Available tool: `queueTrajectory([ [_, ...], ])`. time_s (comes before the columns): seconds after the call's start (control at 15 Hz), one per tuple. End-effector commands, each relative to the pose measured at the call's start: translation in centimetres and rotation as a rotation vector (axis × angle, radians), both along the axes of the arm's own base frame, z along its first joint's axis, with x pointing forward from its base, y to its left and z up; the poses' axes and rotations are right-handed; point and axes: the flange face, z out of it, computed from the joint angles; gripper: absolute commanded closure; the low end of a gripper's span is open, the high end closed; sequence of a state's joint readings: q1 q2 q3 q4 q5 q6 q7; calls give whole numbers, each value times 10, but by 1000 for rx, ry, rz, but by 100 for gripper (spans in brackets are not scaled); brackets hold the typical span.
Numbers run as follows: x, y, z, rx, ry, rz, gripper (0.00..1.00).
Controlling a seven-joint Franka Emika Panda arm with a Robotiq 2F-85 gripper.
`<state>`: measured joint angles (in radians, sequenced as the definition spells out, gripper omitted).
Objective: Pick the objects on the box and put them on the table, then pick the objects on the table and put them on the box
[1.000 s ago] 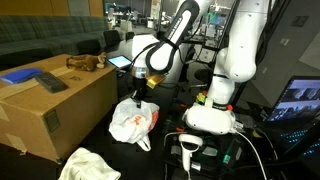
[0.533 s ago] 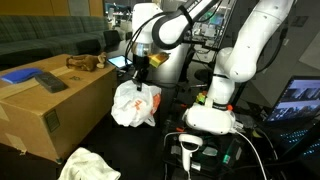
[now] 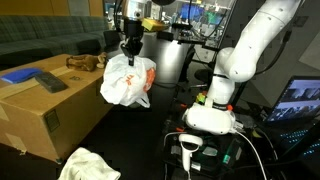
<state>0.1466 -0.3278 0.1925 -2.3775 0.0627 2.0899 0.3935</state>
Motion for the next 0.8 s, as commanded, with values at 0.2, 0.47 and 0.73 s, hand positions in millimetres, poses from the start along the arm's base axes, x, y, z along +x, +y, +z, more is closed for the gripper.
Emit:
queueTrajectory([
  [0.2, 58, 16, 83, 47, -41, -60, 100],
  [0.47, 94, 16, 110, 75, -85, -77, 100],
  [0.73, 123, 14, 131, 103, -124, -73, 100],
])
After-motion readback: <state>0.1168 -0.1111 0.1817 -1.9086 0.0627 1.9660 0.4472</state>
